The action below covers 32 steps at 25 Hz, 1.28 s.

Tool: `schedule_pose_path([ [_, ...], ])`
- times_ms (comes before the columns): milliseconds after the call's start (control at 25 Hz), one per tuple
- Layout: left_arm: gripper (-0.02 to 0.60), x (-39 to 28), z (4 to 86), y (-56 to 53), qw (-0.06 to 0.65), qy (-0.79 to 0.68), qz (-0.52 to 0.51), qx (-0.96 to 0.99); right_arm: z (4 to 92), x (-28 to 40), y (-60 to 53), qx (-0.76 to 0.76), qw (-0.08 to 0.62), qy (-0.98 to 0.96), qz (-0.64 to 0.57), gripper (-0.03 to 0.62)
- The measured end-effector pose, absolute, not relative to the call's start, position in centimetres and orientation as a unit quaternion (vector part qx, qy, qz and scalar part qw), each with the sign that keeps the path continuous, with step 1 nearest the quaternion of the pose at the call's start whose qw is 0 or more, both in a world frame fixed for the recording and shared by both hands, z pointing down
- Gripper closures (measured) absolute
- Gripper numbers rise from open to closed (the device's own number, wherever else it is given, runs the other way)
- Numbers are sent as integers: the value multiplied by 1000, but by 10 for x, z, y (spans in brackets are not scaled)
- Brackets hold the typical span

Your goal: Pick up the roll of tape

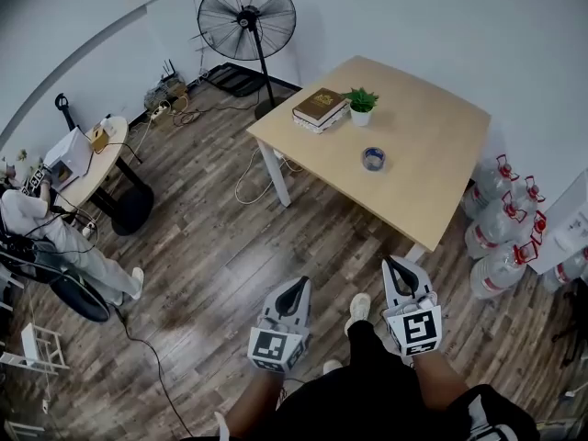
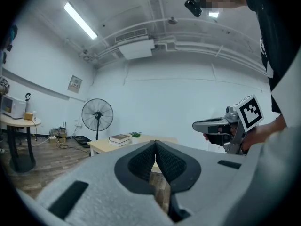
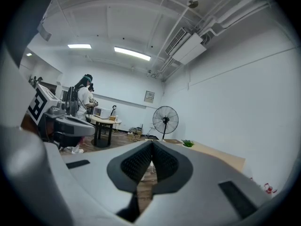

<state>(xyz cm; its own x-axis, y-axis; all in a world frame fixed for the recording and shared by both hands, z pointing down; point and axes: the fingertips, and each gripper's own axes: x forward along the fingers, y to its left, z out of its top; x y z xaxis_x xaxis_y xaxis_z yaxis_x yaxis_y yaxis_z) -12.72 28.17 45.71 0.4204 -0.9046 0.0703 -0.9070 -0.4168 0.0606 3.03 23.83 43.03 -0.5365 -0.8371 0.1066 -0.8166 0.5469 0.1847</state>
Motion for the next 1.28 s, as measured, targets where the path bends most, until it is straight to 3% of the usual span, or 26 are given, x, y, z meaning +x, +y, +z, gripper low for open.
schedule_pose_path([
  [760, 581, -109, 443, 89, 67, -534, 3, 843, 448, 42, 56, 465, 100, -879, -24, 599],
  [1280, 581, -82, 467, -47, 68, -533, 69, 840, 466, 79, -92, 468, 103, -878, 8, 599],
])
